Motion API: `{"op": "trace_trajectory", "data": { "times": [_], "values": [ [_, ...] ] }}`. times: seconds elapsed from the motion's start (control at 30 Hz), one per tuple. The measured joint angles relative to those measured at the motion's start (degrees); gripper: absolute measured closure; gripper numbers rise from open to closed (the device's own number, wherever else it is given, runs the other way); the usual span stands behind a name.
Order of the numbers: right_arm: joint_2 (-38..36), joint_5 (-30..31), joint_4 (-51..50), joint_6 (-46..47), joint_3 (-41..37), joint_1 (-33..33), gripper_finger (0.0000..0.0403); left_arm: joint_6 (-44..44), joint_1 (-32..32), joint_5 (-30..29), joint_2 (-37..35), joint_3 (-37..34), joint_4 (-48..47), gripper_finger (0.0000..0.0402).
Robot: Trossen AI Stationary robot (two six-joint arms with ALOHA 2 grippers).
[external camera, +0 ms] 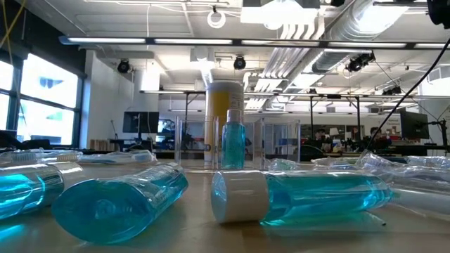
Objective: Pick & Place toothbrushing station
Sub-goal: Put the orange toothbrush into the right part of the transparent organizer
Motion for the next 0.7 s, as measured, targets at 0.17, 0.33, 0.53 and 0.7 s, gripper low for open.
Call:
{"op": "trace_trajectory", "data": {
  "times": [0.17,0.33,0.53,0.7],
  "values": [
    [0.0,-0.5,-0.1,-0.6,0.0,0.9,0.0181,-4.0,-4.5,-6.3,0.1,-1.1,-2.5,0.0400],
    [0.0,-0.8,-0.2,-4.8,0.0,2.3,0.0181,-6.5,-8.7,-13.0,-1.0,-4.6,-1.1,0.0400],
    [0.0,-4.2,0.2,-6.9,0.0,3.1,0.0181,-8.9,-11.5,-14.1,-0.8,-12.6,9.4,0.0400],
    [0.0,-13.1,0.1,-9.9,0.0,4.1,0.0181,-7.5,-14.6,-14.6,-0.8,-17.0,18.0,0.0400]
  ]
}}
